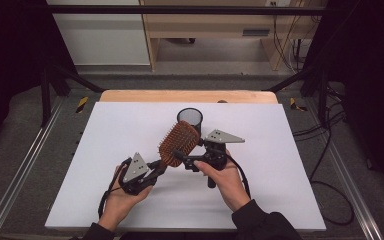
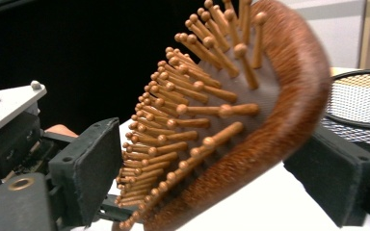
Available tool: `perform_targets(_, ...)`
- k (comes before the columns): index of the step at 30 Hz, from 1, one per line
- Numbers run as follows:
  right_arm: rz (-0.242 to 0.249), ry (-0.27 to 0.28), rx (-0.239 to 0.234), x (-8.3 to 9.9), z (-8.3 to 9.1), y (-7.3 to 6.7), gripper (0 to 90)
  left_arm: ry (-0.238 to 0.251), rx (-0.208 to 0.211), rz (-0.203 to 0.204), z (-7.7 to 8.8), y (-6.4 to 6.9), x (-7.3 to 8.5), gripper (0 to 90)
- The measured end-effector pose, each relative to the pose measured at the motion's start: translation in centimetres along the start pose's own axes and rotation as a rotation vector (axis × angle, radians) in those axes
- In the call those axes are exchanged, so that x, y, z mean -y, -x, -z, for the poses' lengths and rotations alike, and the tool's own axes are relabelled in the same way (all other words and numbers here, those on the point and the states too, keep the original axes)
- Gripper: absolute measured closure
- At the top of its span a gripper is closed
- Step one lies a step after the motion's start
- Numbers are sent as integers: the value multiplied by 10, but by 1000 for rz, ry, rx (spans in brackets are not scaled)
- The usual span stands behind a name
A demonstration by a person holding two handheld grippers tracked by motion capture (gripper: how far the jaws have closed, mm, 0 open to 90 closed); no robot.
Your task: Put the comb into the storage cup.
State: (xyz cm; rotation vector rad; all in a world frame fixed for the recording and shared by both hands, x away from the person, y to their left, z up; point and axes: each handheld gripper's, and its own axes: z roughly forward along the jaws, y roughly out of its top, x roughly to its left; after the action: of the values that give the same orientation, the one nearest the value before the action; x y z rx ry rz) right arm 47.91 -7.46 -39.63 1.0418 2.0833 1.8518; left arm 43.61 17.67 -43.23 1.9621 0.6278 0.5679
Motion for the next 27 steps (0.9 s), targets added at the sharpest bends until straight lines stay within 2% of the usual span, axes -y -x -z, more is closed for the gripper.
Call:
perform_targets(2, -32, 11, -28, 0, -3, 0, 205, 3, 1, -5, 0, 1, 0, 729)
perform_targets(9, -68, 29, -54, -2, -6, 0, 277, -5, 2, -15, -3, 2, 1, 728)
perform_targets(12, -88, 50, -52, -5, -6, -2, 354, 8, 4, -4, -2, 1, 2, 728)
perform_targets(19, -108, 69, -79, -10, -10, -7, 422, 25, -7, 13, -1, -2, 3, 728)
perform_targets(27, -132, 85, -83, -18, -12, -12, 490, 57, -22, 41, 1, -2, 2, 729)
